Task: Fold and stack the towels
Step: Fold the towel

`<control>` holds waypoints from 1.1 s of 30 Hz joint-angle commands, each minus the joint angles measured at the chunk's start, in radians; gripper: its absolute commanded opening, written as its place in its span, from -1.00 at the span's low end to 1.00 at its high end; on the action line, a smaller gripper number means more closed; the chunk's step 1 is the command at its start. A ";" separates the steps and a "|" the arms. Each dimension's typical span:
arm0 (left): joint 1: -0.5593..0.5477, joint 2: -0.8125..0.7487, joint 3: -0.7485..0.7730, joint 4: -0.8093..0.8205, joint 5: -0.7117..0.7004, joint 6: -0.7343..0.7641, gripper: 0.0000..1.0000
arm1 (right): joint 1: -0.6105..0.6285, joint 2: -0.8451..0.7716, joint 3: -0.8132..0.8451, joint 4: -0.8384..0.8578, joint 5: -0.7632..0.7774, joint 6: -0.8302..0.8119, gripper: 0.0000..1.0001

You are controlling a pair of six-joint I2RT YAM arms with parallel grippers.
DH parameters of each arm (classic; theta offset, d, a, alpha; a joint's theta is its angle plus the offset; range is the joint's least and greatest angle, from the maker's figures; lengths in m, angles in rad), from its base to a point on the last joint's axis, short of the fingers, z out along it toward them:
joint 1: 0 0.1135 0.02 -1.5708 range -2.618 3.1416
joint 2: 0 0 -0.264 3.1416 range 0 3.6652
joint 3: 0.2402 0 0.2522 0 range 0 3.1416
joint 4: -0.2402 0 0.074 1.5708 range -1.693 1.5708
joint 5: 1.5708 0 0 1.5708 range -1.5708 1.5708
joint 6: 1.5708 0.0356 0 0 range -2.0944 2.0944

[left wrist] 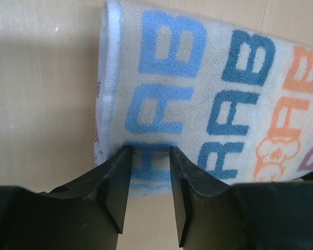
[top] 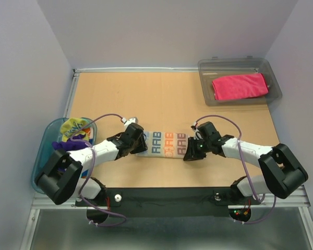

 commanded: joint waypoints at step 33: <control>0.050 -0.078 -0.065 -0.109 -0.297 -0.142 -0.36 | -0.018 0.144 0.067 0.386 0.336 0.040 -0.34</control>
